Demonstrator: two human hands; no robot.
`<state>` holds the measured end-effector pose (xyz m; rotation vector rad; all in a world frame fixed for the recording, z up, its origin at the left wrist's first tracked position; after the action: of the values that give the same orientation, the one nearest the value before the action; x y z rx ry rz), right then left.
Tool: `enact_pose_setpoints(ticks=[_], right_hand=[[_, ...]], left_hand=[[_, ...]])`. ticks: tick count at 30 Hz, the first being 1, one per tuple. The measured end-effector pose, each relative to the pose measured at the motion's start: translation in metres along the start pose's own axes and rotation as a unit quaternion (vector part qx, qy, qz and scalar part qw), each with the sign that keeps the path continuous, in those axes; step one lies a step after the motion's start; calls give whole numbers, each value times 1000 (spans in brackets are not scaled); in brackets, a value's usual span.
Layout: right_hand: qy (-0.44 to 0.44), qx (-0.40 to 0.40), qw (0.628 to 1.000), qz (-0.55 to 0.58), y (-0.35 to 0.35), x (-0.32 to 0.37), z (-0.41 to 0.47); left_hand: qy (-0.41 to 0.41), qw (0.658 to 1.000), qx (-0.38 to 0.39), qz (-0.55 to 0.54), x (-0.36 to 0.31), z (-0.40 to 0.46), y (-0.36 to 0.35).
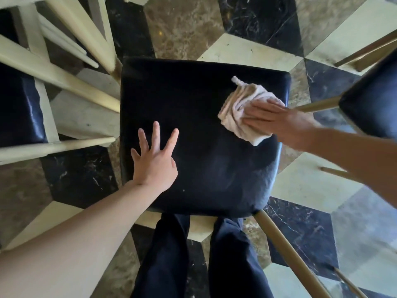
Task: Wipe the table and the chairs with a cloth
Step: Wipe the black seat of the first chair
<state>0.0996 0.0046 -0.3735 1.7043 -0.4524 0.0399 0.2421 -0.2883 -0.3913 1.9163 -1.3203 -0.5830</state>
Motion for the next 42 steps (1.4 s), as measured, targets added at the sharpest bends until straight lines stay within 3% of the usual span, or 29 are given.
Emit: enact_pose_setpoints(ticks=[2,3,6,9,11,15,26,30,32,35,37,42], right_hand=[[-103,-49,991,69,-17,25,-4],[-111,-54,989,80,-26,45,-10],[68,-15,997,23,-54,104,-33],[253,66,965,16,-85,145,-72],[318,82,945,9,-96,152,-84],[368,49,929,5,-89,125,-72],[139,2,989,-43,-39,1,-85],[-12,-70,997,20,-32,-32,-70],[-114,-127,983,73,-32,-38,-58],[-270,-201,925,178,-46,-12,-53],[-325,-220,894,216,-62,23,-65],[-252,-204,910,259,-100,127,-105]], left_hand=[[-41,999,-6,8,-17,-10,-5],[-60,998,-8,5,-27,-15,-9],[-89,996,5,-3,-52,-25,-18],[-96,995,27,22,-73,-26,-26],[-86,996,35,18,-81,-23,-29],[-78,997,15,19,-81,-25,-30],[-63,998,-18,27,-91,-30,-32],[-60,998,-9,32,-91,-30,-32],[-53,998,-5,32,-92,-30,-30],[-45,999,2,11,-96,-32,-27],[-47,999,4,-11,-101,-34,-24],[-40,999,27,9,-106,-34,-26]])
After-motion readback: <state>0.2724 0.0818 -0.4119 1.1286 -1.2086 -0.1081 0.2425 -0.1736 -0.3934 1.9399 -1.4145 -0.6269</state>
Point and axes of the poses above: each hand's wrist, its own z-axis towards the middle knuckle, its own y-axis out of the back of the hand, x = y × z, the point moved 5 cm from there along z, towards the middle knuckle, and after that the axes turned 11 degrees about y, right-handed, at the moved point
